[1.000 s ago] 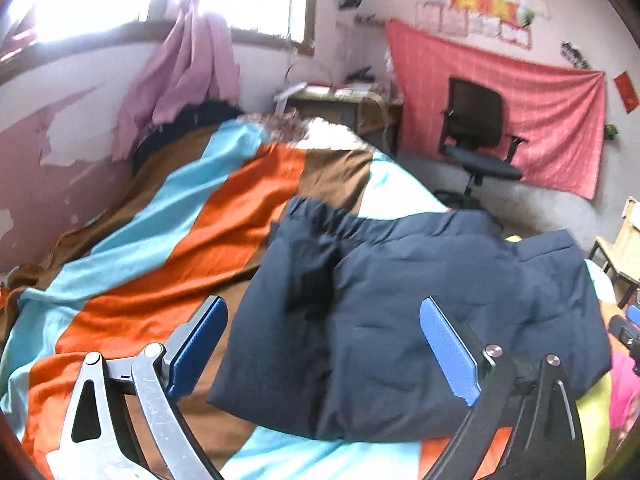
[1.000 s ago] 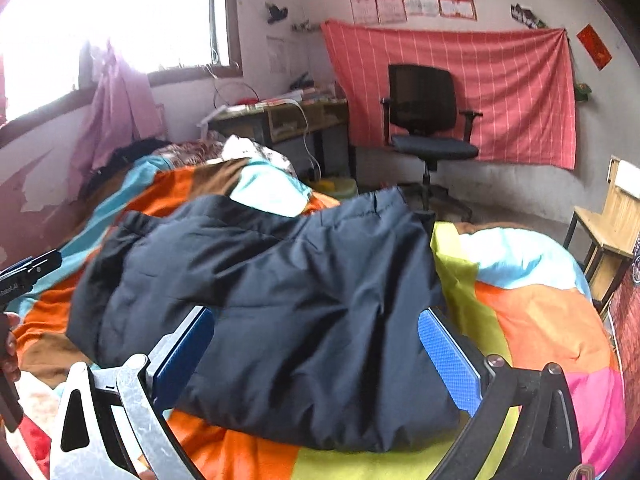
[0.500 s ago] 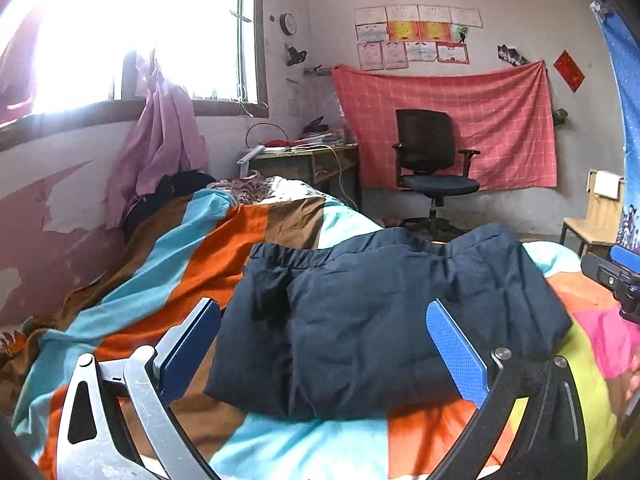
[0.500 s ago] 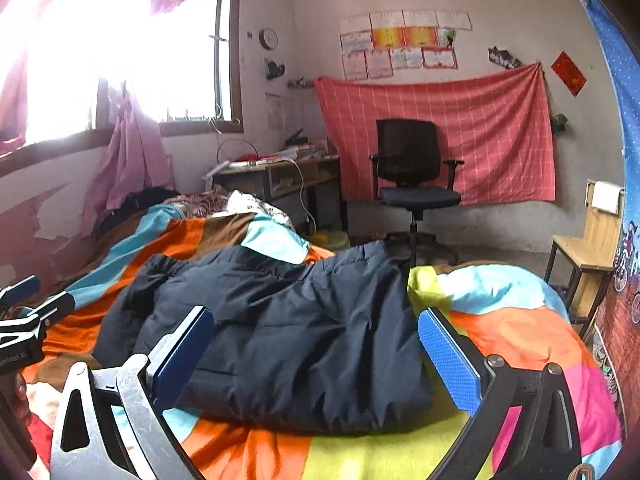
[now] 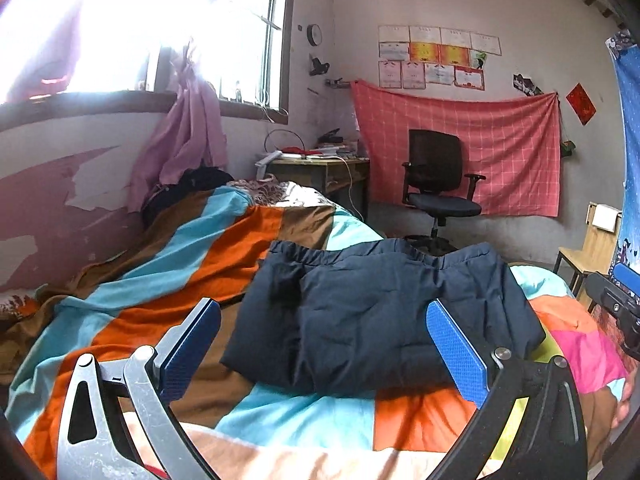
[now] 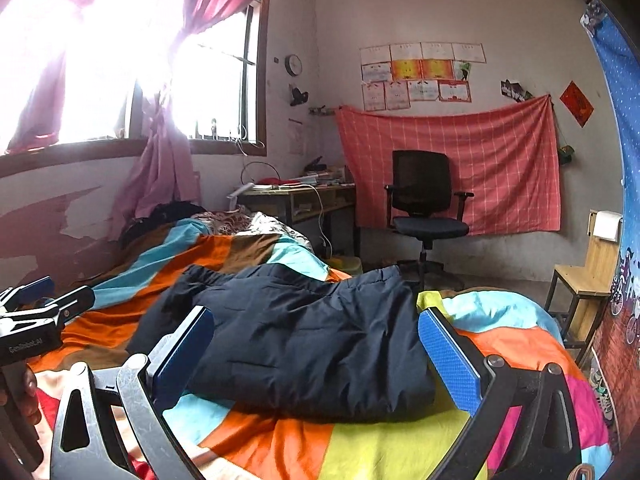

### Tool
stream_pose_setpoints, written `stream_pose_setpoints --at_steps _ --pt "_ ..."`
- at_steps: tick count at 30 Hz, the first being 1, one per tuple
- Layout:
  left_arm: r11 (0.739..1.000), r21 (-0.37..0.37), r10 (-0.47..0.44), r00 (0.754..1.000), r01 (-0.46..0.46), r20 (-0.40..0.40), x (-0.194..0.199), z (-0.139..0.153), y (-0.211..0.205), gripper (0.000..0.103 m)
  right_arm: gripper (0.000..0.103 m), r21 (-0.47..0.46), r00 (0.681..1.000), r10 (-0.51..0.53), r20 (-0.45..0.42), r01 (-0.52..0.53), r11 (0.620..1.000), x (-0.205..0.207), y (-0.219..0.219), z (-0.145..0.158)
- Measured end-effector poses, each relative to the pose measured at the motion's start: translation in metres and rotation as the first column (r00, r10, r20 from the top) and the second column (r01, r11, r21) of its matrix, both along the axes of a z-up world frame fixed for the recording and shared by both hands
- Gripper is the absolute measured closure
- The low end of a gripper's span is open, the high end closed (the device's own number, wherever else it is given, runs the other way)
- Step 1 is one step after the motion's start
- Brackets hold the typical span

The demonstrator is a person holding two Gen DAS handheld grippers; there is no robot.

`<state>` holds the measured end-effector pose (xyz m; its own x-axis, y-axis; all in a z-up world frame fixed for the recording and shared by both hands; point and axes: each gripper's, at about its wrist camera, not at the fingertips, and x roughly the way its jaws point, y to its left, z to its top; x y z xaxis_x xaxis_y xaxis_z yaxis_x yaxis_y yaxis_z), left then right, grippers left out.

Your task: Fold large clothes

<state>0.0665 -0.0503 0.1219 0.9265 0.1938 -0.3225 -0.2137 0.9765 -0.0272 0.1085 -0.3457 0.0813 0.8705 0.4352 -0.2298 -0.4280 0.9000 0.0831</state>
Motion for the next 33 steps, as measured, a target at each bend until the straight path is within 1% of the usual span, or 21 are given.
stream_pose_setpoints --at_steps 4,11,19,24,29,33 --pt "1.0 0.008 -0.002 1.0 0.002 0.013 -0.018 0.004 -0.004 0.002 0.0 0.01 1.0 0.003 0.017 -0.003 1.0 -0.015 -0.001 0.004" --pt "1.0 0.013 -0.015 1.0 0.015 0.026 -0.036 0.008 -0.009 0.002 0.0 0.008 0.999 0.007 0.044 -0.007 1.0 -0.04 0.002 0.011" --pt "0.999 0.019 -0.031 0.999 0.031 0.02 -0.052 0.008 -0.014 0.002 0.0 0.014 0.999 0.011 0.039 -0.012 1.0 -0.059 0.005 0.007" --pt "0.999 0.017 -0.038 0.999 0.038 0.003 -0.057 0.001 -0.013 0.002 0.0 0.01 1.0 0.016 0.022 -0.016 1.0 -0.067 0.01 -0.002" --pt "0.999 0.007 -0.05 0.998 0.05 -0.043 -0.063 -0.019 -0.013 0.002 0.0 0.006 1.0 0.007 -0.003 -0.007 1.0 -0.072 0.012 -0.016" --pt "0.999 0.003 -0.051 0.996 0.051 -0.069 -0.067 -0.033 -0.015 0.002 0.0 0.012 0.999 0.001 -0.05 -0.001 1.0 -0.073 0.013 -0.034"
